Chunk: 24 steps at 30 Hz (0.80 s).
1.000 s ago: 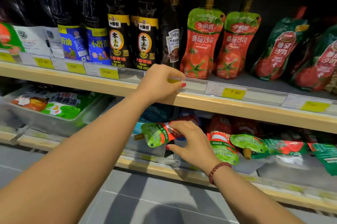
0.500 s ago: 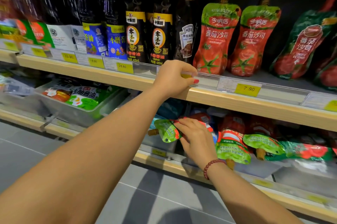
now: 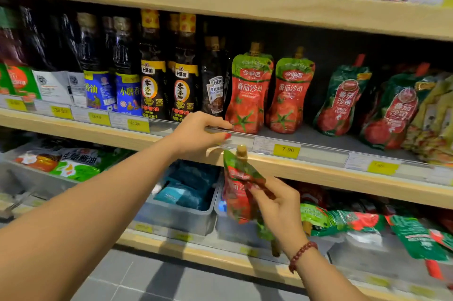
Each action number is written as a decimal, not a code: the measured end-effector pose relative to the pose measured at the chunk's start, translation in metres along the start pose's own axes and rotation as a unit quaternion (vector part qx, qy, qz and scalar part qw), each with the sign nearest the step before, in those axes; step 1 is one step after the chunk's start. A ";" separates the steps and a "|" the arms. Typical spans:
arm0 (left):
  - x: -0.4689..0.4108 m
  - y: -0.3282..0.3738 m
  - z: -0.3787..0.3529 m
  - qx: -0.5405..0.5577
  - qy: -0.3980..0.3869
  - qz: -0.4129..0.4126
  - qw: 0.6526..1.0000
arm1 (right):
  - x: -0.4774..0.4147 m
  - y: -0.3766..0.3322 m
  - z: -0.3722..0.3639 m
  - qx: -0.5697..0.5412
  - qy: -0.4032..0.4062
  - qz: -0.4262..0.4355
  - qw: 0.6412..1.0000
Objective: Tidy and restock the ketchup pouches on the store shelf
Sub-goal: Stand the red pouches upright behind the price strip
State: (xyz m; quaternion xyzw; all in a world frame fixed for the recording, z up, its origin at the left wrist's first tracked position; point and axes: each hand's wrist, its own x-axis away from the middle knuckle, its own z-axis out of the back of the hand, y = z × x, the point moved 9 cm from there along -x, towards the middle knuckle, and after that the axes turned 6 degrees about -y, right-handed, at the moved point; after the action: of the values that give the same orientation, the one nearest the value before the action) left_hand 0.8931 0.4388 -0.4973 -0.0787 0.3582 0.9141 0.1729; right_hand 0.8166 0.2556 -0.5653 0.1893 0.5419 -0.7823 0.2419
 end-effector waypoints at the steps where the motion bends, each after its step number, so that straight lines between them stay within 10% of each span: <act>1: 0.001 0.004 0.002 0.028 0.000 -0.012 1.000 | -0.003 0.002 0.009 -0.024 0.029 -0.022 0.999; 14: 0.028 0.067 -0.061 0.313 -0.158 -0.076 0.933 | -0.040 -0.033 0.062 -0.209 0.154 -0.046 0.965; 24: -0.004 0.088 -0.051 0.329 -0.073 -0.076 0.939 | -0.055 -0.044 0.099 -0.092 0.151 -0.063 0.982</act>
State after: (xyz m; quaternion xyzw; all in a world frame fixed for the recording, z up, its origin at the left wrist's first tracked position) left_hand 0.8648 0.3429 -0.4782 0.0222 0.6181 0.7330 0.2832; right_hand 0.8328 0.1850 -0.4677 0.2476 0.6525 -0.7053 0.1242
